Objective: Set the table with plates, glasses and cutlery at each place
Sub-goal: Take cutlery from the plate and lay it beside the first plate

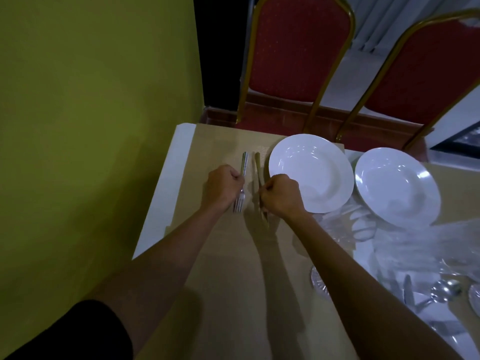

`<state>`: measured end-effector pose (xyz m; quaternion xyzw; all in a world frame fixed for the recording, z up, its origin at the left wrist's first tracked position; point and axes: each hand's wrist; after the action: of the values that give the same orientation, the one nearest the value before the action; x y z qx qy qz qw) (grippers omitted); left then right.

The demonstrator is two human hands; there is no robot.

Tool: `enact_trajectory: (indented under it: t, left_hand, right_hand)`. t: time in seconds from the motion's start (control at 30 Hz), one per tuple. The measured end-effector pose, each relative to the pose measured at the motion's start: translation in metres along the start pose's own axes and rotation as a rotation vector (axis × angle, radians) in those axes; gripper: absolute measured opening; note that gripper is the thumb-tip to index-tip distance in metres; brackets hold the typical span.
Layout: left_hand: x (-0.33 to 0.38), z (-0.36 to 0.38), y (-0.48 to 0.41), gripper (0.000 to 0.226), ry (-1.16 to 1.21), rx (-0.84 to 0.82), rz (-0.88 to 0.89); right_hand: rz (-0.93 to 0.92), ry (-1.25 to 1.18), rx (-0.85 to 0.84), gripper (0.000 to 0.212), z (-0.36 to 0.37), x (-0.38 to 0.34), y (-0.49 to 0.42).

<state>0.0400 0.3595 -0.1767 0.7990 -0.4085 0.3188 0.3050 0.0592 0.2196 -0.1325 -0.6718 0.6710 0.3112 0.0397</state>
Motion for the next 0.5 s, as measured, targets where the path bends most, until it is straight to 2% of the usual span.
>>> enact_trajectory:
  t: [0.33,0.5]
  left_hand:
    - [-0.008,0.002,-0.007,0.014,0.000,0.035,0.034]
    - [-0.017,0.005,-0.010,0.011,-0.007,0.054,0.087]
  right_hand:
    - [-0.098,0.413,0.102,0.012,0.019,-0.054,-0.021]
    - [-0.038,0.392,0.071,0.018,0.026,-0.063,-0.029]
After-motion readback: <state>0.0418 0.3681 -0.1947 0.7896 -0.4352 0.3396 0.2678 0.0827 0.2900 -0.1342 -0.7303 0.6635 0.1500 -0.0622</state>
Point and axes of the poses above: each hand's wrist, its own y-axis away from the middle knuckle, its own z-axis out of the palm, x = y × z, and after that the axes turned 4 degrees about z, right-handed
